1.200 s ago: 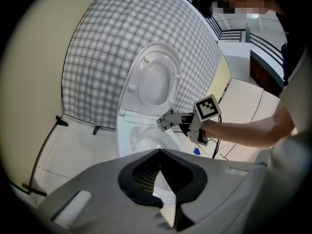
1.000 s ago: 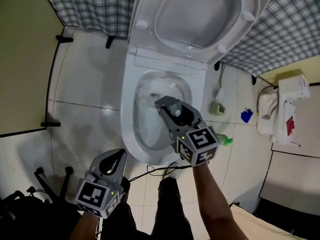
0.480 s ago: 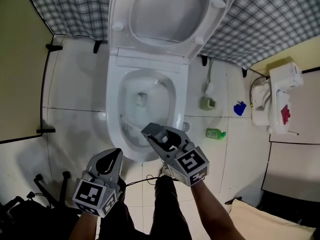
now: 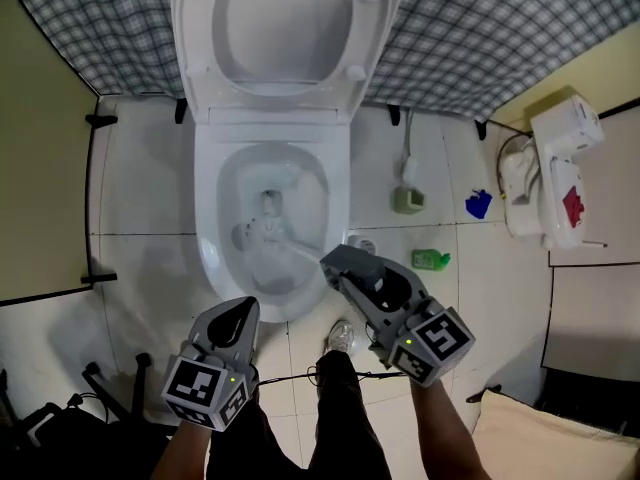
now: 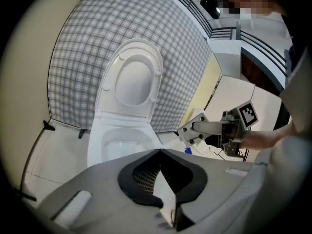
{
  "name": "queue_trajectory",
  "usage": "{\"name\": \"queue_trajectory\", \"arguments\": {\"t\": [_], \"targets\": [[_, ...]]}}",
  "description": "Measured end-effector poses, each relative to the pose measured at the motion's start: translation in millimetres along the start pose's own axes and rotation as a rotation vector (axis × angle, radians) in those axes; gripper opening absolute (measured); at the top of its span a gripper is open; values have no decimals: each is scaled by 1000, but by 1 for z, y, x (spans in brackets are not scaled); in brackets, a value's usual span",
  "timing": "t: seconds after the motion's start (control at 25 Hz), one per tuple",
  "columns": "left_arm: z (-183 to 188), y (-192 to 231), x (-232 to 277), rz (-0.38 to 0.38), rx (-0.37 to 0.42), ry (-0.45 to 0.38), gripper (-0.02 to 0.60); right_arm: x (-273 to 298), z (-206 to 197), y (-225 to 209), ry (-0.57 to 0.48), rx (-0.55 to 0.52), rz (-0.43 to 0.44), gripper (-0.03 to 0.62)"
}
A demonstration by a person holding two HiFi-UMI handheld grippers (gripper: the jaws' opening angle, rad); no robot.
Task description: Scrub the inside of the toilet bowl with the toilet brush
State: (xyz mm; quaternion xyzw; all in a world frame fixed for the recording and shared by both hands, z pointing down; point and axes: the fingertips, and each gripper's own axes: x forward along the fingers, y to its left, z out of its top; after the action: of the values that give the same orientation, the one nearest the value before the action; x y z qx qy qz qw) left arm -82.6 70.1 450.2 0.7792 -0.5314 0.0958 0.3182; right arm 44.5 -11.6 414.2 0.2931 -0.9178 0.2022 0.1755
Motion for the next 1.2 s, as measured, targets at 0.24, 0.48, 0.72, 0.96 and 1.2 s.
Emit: {"name": "queue_trajectory", "arguments": {"t": [0.24,0.48,0.72,0.96,1.2], "targets": [[11,-26,23,-55,64,21,-8,-58,62,-41,-236,120,-80,198],[17,-55,44,-98,114,55,-8,-134,83,-85,-373,159,-225,196],[25,-72,74,-127,143,61,-8,-179,36,-140,-280,94,-482,198],[-11,-86,90,-122,127,112,-6,-141,-92,-173,35,65,-534,197],[-38,-85,94,-119,131,162,-6,-92,-178,-197,202,60,-539,196]]}}
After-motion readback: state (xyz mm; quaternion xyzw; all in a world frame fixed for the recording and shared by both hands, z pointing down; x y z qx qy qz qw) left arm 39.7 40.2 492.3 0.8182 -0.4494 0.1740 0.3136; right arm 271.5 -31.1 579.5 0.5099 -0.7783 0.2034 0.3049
